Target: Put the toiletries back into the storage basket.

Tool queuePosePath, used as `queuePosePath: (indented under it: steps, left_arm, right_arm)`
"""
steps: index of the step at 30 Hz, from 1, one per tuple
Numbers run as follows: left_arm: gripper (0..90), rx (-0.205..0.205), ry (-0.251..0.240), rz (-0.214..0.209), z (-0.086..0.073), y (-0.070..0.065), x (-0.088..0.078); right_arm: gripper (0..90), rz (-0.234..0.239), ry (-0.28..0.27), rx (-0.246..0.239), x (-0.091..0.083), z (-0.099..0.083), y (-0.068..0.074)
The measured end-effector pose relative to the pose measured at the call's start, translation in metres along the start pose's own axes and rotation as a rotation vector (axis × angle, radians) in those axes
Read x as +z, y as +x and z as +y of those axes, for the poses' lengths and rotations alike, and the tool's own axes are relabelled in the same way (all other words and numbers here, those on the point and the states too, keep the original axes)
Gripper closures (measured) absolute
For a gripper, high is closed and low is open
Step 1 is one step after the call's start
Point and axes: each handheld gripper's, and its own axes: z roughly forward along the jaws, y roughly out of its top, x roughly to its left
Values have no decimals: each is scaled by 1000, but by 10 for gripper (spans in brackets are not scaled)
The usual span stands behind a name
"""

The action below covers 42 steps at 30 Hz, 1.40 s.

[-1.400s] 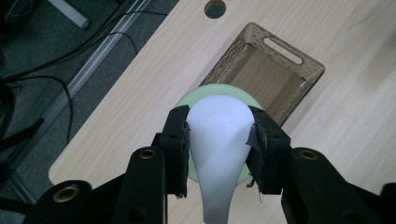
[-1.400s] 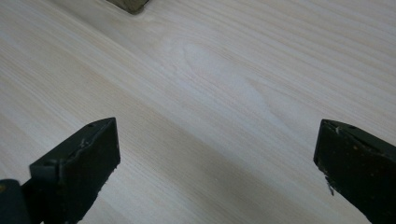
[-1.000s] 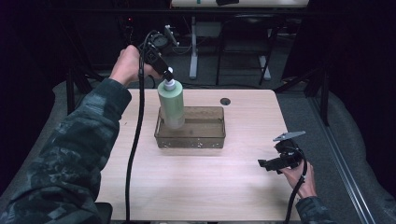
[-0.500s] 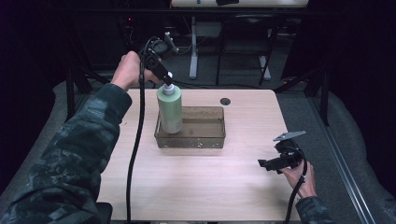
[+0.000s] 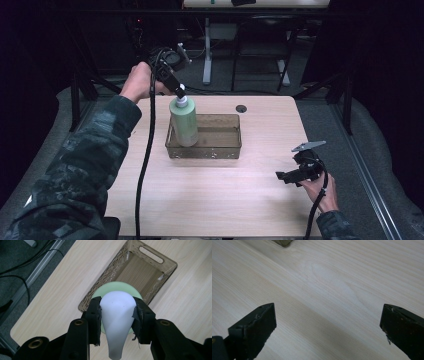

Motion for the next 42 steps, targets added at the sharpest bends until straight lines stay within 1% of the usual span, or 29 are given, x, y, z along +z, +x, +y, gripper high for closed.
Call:
queuePosePath:
  steps: [5, 10, 13, 14, 17, 19, 23, 28, 30, 31, 36, 39, 42]
  left_arm:
    - [632, -4, -2, 1, -4, 1, 1]
    - [631, -15, -3, 0, -9, 3, 1]
    - [632, -12, 8, 5, -12, 3, 3]
    - [632, -19, 1, 4, -13, 4, 3]
    - [632, -25, 0, -2, -16, 5, 4]
    - [632, -22, 10, -4, -18, 5, 7]
    - [632, -33, 17, -13, -22, 7, 12]
    - [631, -24, 39, -19, -26, 6, 20]
    - [632, -28, 45, -27, -28, 7, 21]
    - [632, -32, 39, -28, -29, 7, 21]
    - [632, -33, 53, -33, -30, 8, 20]
    - [631, -34, 41, -44, -31, 10, 21]
    - [632, -48, 22, -52, -32, 14, 22]
  right_arm:
    - [1, 0, -6, 4, -2, 1, 0]
    - [1, -1, 0, 0, -1, 0, 1]
    - [1, 0, -5, -3, -1, 1, 1]
    - [1, 2, -5, -3, -1, 1, 1]
    - [1, 4, -3, 0, -1, 1, 2]
    - [1, 2, 1, 0, 1, 1, 1]
    - [1, 2, 6, -5, 1, 1, 2]
    - [2, 1, 2, -2, 0, 0, 1]
    - [2, 0, 4, -4, 0, 0, 1]
    - [2, -1, 4, -4, 1, 1, 2]
    - [2, 1, 5, -1, 1, 0, 1]
    - [2, -1, 3, -3, 0, 0, 1]
    - [2, -1, 2, 0, 0, 0, 0]
